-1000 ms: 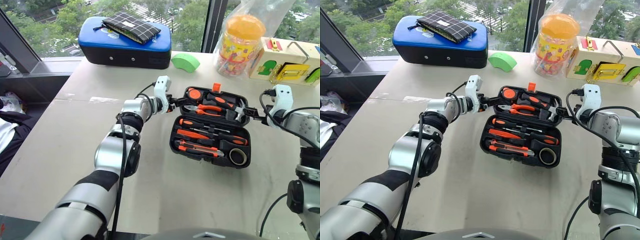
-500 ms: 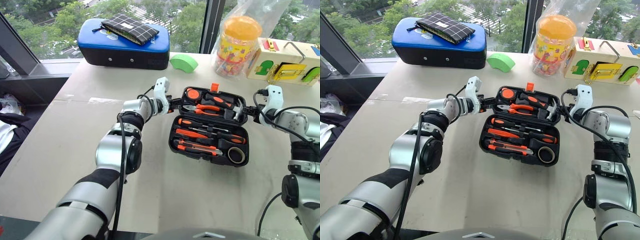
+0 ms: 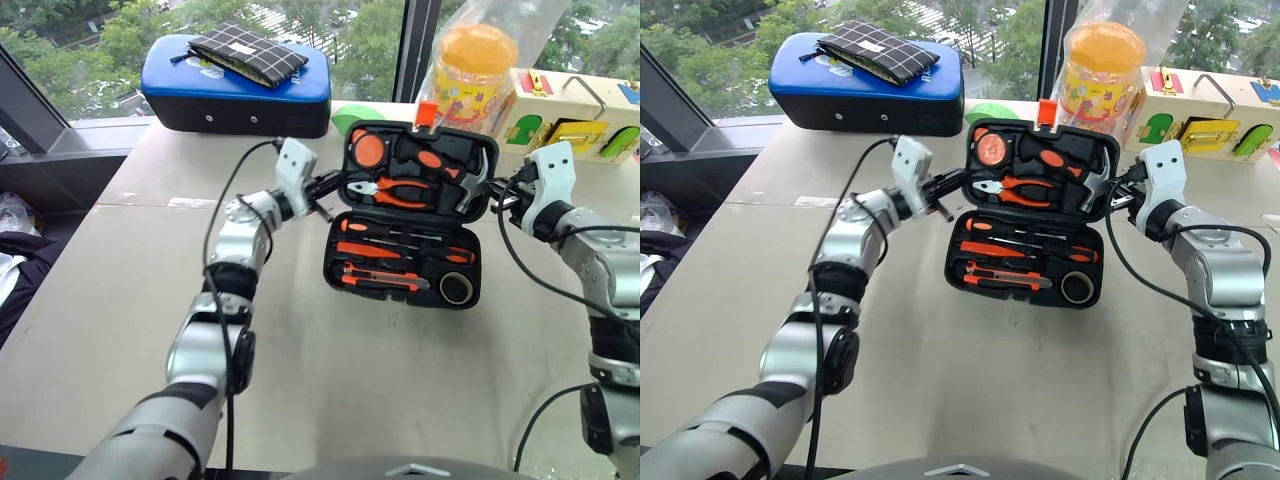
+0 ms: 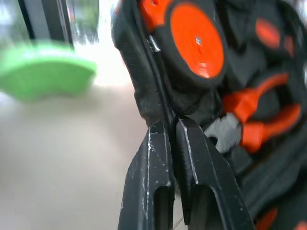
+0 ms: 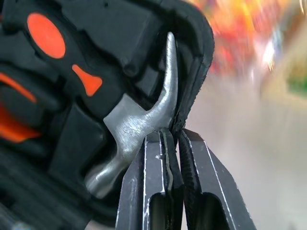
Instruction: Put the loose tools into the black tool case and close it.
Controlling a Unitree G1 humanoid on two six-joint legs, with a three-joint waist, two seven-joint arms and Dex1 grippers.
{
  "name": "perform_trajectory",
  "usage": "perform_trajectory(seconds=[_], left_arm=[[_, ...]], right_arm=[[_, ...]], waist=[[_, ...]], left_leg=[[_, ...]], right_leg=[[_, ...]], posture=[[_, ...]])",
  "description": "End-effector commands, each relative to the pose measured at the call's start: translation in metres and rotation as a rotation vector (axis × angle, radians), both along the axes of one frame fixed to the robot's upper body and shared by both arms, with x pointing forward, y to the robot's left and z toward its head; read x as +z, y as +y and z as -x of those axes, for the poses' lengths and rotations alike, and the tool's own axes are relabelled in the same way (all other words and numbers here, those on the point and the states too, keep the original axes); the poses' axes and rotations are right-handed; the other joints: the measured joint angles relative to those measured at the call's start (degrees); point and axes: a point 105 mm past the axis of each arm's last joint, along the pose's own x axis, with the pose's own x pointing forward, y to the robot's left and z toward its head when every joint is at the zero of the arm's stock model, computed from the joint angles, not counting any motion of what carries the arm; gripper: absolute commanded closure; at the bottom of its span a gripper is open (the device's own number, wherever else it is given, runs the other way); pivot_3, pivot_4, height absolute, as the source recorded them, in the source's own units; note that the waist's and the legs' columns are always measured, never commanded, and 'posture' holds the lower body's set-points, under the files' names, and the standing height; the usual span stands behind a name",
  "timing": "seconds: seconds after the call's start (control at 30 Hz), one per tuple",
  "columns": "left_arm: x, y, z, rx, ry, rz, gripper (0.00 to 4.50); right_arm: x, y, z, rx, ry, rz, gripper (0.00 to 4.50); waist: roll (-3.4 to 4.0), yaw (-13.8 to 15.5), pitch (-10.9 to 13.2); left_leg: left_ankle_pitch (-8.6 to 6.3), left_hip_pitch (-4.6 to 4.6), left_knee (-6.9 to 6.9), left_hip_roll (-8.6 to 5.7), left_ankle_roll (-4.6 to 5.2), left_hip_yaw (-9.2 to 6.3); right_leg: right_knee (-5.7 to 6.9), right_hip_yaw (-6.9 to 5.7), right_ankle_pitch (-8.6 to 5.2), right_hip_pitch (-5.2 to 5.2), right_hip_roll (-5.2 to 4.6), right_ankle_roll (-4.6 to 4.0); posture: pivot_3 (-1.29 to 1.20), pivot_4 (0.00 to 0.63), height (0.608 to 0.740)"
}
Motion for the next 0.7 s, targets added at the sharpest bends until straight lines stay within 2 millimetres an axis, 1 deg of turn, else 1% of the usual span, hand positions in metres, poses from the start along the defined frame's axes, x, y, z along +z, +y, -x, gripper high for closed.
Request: perform_trajectory(seconds=[0.03, 0.17, 0.23, 0.27, 0.33, 0.37, 0.4, 0.43, 0.47, 0.5, 0.53, 0.57, 0.6, 0.67, 0.7], left_arm=[[-0.009, -0.006, 0.028, -0.109, -0.188, -0.161, 4.5], [-0.015, 0.006, 0.035, -0.094, -0.234, -0.212, 4.5], [-0.018, 0.011, 0.038, -0.108, -0.214, -0.234, 4.5], [-0.019, 0.016, 0.04, -0.118, -0.178, -0.229, 4.5], [-0.017, 0.027, 0.044, -0.14, -0.048, -0.163, 4.5], [-0.01, 0.038, 0.054, -0.194, 0.071, -0.115, 4.5], [-0.003, 0.05, 0.065, -0.239, 0.201, -0.074, 3.82], [0.006, 0.064, 0.08, -0.295, 0.361, -0.032, 3.46], [0.015, 0.075, 0.093, -0.339, 0.464, -0.014, 3.08], [0.026, 0.086, 0.101, -0.354, 0.527, 0.008, 2.95], [0.036, 0.092, 0.106, -0.366, 0.569, 0.026, 2.95], [0.041, 0.095, 0.116, -0.403, 0.613, 0.019, 2.95], [0.045, 0.096, 0.122, -0.43, 0.648, 0.015, 2.95], [0.043, 0.091, 0.132, -0.471, 0.671, -0.022, 3.47], [0.043, 0.086, 0.136, -0.498, 0.689, -0.026, 3.8]], right_arm=[[0.004, 0.02, 0.038, 0.14, -0.109, 0.072, 4.44], [-0.013, 0.013, 0.063, 0.14, -0.066, 0.084, 4.44], [-0.021, 0.009, 0.073, 0.141, -0.035, 0.103, 4.44], [-0.025, 0.007, 0.078, 0.144, -0.01, 0.115, 4.44], [-0.031, 0.002, 0.088, 0.157, 0.032, 0.149, 4.44], [-0.03, -0.002, 0.097, 0.173, 0.059, 0.143, 4.44], [-0.031, -0.007, 0.106, 0.183, 0.095, 0.149, 3.85], [-0.035, -0.012, 0.119, 0.206, 0.164, 0.163, 3.55], [-0.04, -0.014, 0.132, 0.241, 0.23, 0.182, 3.2], [-0.044, -0.012, 0.147, 0.291, 0.293, 0.182, 3.07], [-0.046, -0.009, 0.159, 0.333, 0.346, 0.16, 3.07], [-0.047, -0.002, 0.172, 0.392, 0.396, 0.128, 3.07], [-0.047, 0.002, 0.18, 0.429, 0.429, 0.106, 3.07], [-0.051, 0.011, 0.187, 0.464, 0.46, 0.083, 3.6], [-0.053, 0.014, 0.188, 0.476, 0.47, 0.073, 3.94]], waist=[[-0.08, 0.64, -0.07], [-0.11, 1.12, -0.09], [-0.12, 1.12, -0.09], [-0.12, 1.05, -0.09], [-0.13, 0.97, -0.11], [-0.17, 0.85, -0.11], [-0.2, 0.44, -0.12], [-0.2, 0.11, -0.11], [-0.19, -0.16, -0.11], [-0.17, -0.58, -0.11], [-0.13, -0.37, -0.07], [-0.18, -0.31, -0.1], [-0.26, -0.19, -0.14], [-0.23, -0.05, -0.14], [-0.22, 0.05, -0.14]], left_leg=[[0.0, 0.0, -0.01, 0.0, -0.01, -0.02], [-0.06, 0.04, 0.16, -0.01, 0.09, 0.0], [-0.05, 0.25, 0.25, 0.01, 0.1, 0.09], [-0.04, 0.25, 0.35, 0.04, 0.1, 0.09], [-0.04, 0.23, 0.53, 0.07, 0.09, 0.06], [-0.05, 0.23, 0.54, 0.07, 0.1, 0.05], [-0.05, 0.18, 0.54, 0.07, 0.09, 0.01], [-0.05, 0.15, 0.52, 0.16, 0.09, -0.14], [-0.05, 0.17, 0.52, 0.19, 0.09, -0.18], [-0.05, 0.16, 0.49, 0.24, 0.09, -0.24], [-0.05, 0.28, 0.38, 0.32, 0.1, -0.33], [-0.05, 0.22, 0.25, 0.33, 0.1, -0.32], [-0.05, 0.29, 0.25, 0.35, 0.09, -0.32], [-0.05, 0.33, 0.26, 0.41, 0.09, -0.31], [-0.05, 0.41, 0.28, 0.41, 0.09, -0.31]], right_leg=[[0.02, -0.04, 0.0, 0.04, -0.01, -0.01], [-0.2, 0.08, 0.0, 0.16, -0.08, 0.0], [-0.22, 0.04, -0.01, 0.4, -0.04, -0.01], [-0.18, 0.03, -0.01, 0.41, -0.01, -0.02], [-0.04, 0.03, -0.01, 0.41, 0.02, -0.02], [-0.03, 0.03, -0.01, 0.42, 0.02, -0.02], [0.0, 0.02, -0.02, 0.38, 0.03, -0.03], [0.02, -0.06, -0.03, 0.39, 0.08, -0.03], [0.01, -0.06, -0.04, 0.39, 0.12, -0.04], [0.04, -0.05, -0.07, 0.36, 0.14, -0.08], [0.02, -0.08, -0.1, 0.37, 0.24, -0.13], [0.04, -0.2, -0.17, 0.32, 0.24, -0.22], [0.02, -0.32, -0.19, 0.4, 0.27, -0.26], [0.03, -0.41, -0.24, 0.46, 0.25, -0.34], [0.02, -0.43, -0.27, 0.59, 0.22, -0.4]], posture=[[0.0, 0.15, 0.74], [0.0, 0.15, 0.74], [0.0, 0.15, 0.74], [0.0, 0.15, 0.74], [0.0, 0.15, 0.74], [0.0, 0.15, 0.74], [0.0, 0.15, 0.74], [0.0, 0.15, 0.74], [0.0, 0.15, 0.74], [0.0, 0.15, 0.74], [0.0, 0.15, 0.74], [0.0, 0.15, 0.74], [0.0, 0.15, 0.74], [0.0, 0.15, 0.74], [0.0, 0.15, 0.74]])
